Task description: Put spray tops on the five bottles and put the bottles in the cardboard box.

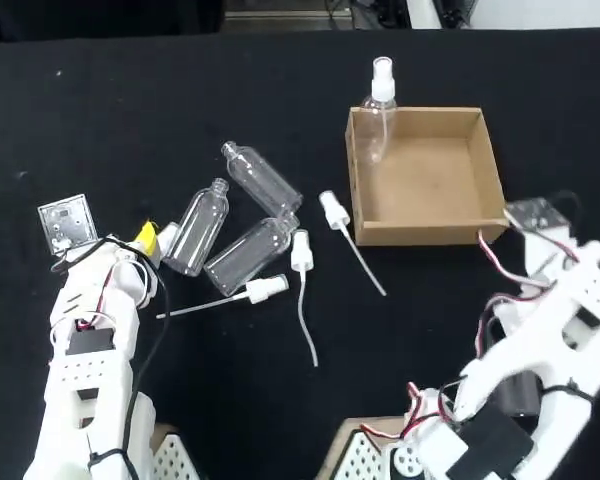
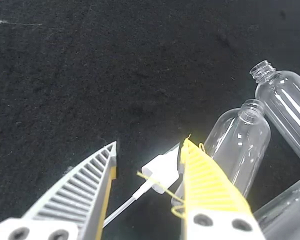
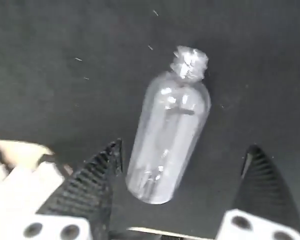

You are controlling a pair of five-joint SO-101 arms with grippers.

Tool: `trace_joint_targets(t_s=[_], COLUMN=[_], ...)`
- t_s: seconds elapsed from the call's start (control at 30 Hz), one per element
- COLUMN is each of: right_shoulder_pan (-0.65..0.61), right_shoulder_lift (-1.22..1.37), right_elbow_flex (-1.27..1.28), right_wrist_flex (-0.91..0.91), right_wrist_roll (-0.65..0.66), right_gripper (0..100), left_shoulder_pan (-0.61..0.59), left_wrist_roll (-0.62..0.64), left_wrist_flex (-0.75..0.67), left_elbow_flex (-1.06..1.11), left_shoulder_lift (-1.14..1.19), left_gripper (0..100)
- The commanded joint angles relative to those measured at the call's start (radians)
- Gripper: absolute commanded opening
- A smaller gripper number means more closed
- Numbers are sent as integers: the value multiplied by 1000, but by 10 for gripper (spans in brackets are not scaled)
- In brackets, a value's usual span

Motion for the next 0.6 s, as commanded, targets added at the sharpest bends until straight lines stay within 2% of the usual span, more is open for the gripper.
trace_joint_targets(t_s=[0.0, 0.37, 0.57], right_shoulder_pan=[-75, -49, -49], right_shoulder_lift=[7, 21, 176], right_elbow_flex=[-85, -77, -124], right_wrist_flex=[94, -8, -15], right_wrist_roll=[-61, -95, -95], right_gripper=[328, 328, 328], left_shoulder_pan=[-4, -2, -2], left_wrist_roll=[8, 8, 8], left_wrist_flex=[-14, -14, -14], left_elbow_flex=[-12, -10, -10], left_shoulder_lift=[-12, -12, -12], left_gripper=[199, 199, 199])
